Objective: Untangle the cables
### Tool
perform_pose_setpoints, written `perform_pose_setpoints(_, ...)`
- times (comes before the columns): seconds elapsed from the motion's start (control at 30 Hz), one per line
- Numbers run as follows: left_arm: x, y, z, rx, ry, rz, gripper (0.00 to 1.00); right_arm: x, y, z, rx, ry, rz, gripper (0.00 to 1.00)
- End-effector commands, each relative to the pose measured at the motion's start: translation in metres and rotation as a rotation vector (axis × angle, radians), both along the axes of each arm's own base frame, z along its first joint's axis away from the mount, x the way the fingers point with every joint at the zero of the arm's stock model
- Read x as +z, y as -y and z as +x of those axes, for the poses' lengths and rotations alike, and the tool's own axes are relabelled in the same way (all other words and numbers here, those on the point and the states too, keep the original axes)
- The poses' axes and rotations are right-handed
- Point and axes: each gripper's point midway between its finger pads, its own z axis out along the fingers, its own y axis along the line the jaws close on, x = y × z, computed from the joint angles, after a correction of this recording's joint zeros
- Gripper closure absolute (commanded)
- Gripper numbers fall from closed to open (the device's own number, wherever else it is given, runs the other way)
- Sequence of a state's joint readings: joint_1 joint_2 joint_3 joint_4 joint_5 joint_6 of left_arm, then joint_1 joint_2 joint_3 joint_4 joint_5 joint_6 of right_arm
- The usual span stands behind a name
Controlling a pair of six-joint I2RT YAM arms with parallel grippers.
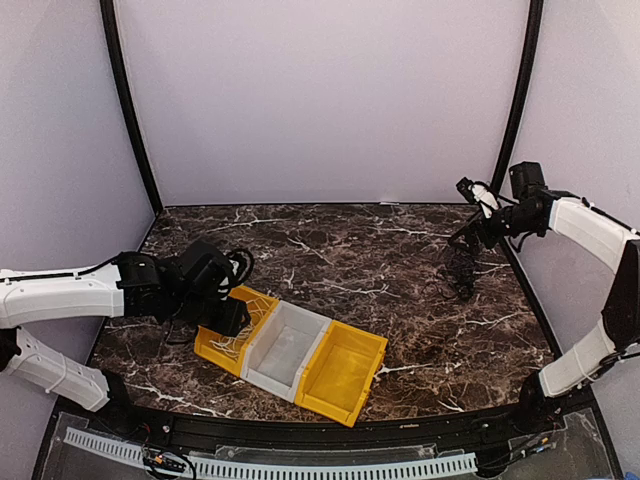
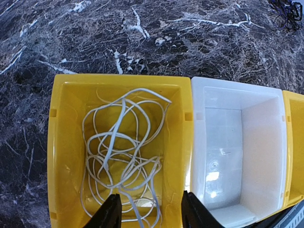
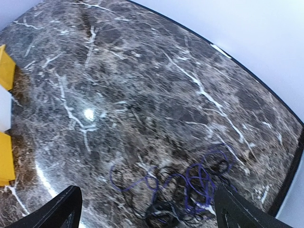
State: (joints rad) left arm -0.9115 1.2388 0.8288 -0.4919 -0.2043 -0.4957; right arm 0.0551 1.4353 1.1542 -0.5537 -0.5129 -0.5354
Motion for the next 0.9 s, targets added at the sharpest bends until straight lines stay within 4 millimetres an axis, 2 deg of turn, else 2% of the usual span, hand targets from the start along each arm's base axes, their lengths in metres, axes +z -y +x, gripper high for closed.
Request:
perform_pose_setpoints(0.0, 0.028, -0.003, -0.007, -0.044, 0.002, -0.012, 0.5, -0.008, 0.033, 0.013, -0.084, 0.003, -0.103, 0.01)
perform_pose_setpoints(0.1, 0.051, 0.002, -0.005, -0.064, 0.038, -0.042, 0.48, -0.031, 0.041, 0.009, -0.093, -0.056, -0.16, 0.09)
perform_pose_setpoints(0.2, 0.072, 0.007, 0.002, -0.061, 0.085, -0.077, 0.48, -0.054, 0.035, 0.0, -0.068, -0.15, -0.134, 0.2)
perform_pose_setpoints(0.27, 0.088, 0.014, 0.009, -0.064, 0.13, -0.121, 0.48, -0.07, 0.033, -0.003, -0.063, -0.192, -0.119, 0.25)
perform_pose_setpoints(0.47, 0.113, 0.036, 0.022, -0.086, 0.229, -0.227, 0.48, -0.103, 0.05, 0.002, -0.137, -0.24, -0.197, 0.34)
perform_pose_setpoints(0.6, 0.117, 0.05, 0.026, -0.106, 0.246, -0.276, 0.49, -0.109, 0.059, 0.002, -0.176, -0.249, -0.242, 0.37)
perform_pose_setpoints(0.87, 0.104, 0.077, 0.023, -0.185, 0.2, -0.319, 0.49, -0.112, 0.074, 0.008, -0.255, -0.244, -0.293, 0.42)
